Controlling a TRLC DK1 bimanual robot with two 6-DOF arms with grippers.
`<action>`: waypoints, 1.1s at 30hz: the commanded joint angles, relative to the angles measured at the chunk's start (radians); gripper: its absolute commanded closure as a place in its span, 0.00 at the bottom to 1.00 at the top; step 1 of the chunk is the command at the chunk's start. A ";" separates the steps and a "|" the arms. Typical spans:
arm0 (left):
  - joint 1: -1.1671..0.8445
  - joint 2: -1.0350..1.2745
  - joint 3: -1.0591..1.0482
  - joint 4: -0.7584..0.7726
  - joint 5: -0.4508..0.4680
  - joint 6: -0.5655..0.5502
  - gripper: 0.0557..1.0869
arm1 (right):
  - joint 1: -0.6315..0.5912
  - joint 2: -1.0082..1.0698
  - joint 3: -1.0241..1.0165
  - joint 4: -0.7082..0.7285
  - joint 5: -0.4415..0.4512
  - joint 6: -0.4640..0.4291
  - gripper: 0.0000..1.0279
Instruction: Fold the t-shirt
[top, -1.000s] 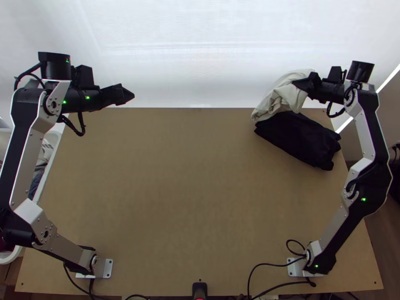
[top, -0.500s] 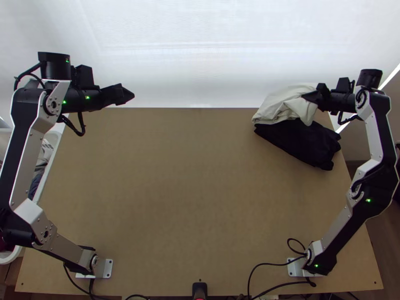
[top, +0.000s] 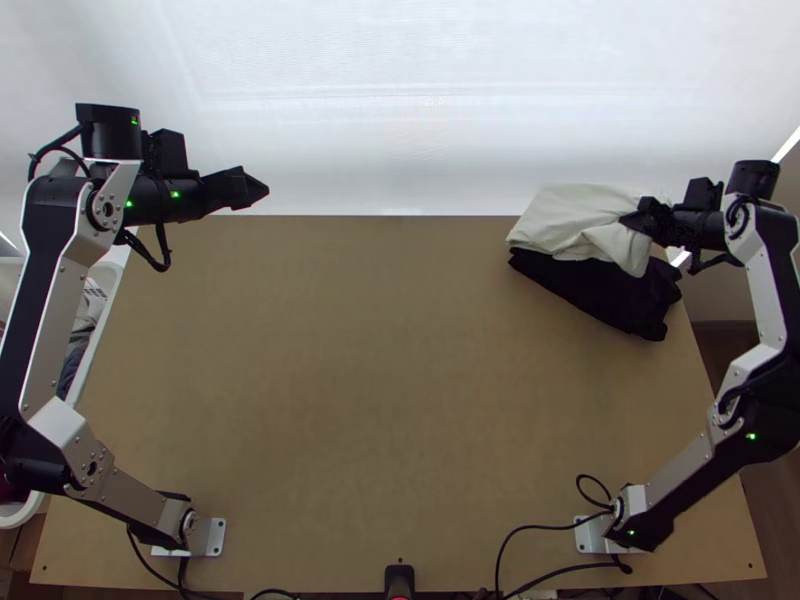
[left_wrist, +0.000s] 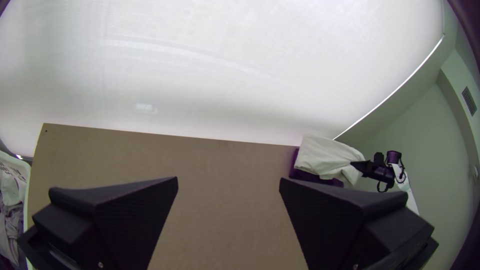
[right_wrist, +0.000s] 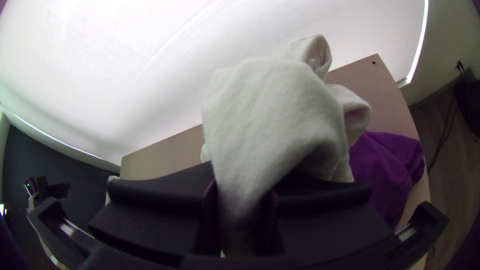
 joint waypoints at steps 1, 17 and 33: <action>-0.008 -0.005 -0.001 0.009 0.002 0.008 0.04 | -0.027 -0.093 -0.053 0.006 0.020 -0.046 0.95; 0.009 -0.023 0.006 0.006 0.003 0.016 0.04 | -0.169 -0.189 -0.245 0.112 0.442 -0.191 0.03; 0.032 -0.042 0.053 0.004 0.008 0.011 0.04 | 0.051 -0.505 -0.501 0.491 0.543 -0.243 0.03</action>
